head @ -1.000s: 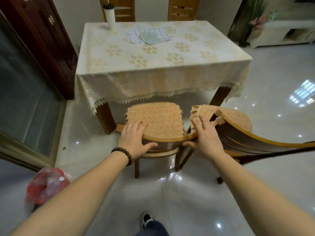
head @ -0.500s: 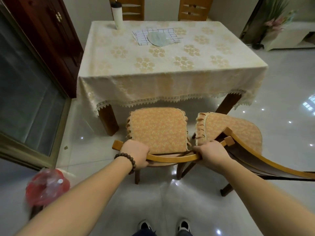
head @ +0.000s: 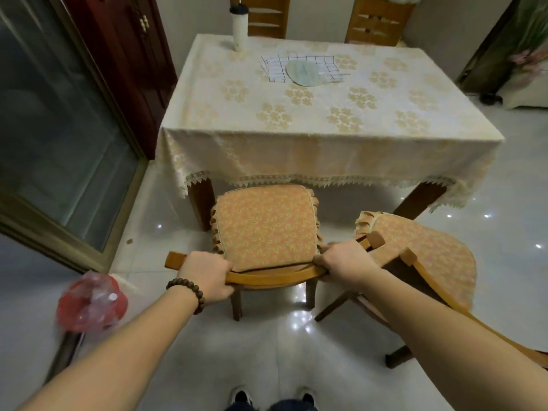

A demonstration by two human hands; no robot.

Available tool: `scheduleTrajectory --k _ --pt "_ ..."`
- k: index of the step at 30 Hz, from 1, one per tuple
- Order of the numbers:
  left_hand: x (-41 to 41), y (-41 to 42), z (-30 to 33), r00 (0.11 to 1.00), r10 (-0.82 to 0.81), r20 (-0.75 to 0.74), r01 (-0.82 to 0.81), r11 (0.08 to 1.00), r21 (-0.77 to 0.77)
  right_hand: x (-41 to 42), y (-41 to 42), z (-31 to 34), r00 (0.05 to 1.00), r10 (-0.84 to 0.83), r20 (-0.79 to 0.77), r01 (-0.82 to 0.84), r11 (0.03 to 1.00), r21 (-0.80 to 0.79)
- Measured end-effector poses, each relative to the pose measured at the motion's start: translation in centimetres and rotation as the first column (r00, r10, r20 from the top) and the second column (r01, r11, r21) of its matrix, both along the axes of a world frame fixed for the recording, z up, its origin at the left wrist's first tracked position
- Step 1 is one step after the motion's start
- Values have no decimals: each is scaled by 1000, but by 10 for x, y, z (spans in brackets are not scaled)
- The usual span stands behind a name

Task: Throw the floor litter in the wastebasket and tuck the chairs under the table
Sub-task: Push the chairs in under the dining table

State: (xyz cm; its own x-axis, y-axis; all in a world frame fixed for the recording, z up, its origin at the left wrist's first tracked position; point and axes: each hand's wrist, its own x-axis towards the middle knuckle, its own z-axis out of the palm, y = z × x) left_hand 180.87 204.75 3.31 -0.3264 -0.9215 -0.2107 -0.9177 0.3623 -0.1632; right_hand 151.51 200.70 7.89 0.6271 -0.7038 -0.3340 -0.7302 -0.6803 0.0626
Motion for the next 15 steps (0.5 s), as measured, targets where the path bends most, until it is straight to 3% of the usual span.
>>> scheduleTrajectory --k 6,15 --pt "17 -17 -7 999 47 -13 -48 998 -45 22 -41 6 996 84 -17 -84 996 -15" --pt "52 -93 -4 993 -89 73 92 995 -38 44 -73 -23 999 28 35 -28 1000 -8"
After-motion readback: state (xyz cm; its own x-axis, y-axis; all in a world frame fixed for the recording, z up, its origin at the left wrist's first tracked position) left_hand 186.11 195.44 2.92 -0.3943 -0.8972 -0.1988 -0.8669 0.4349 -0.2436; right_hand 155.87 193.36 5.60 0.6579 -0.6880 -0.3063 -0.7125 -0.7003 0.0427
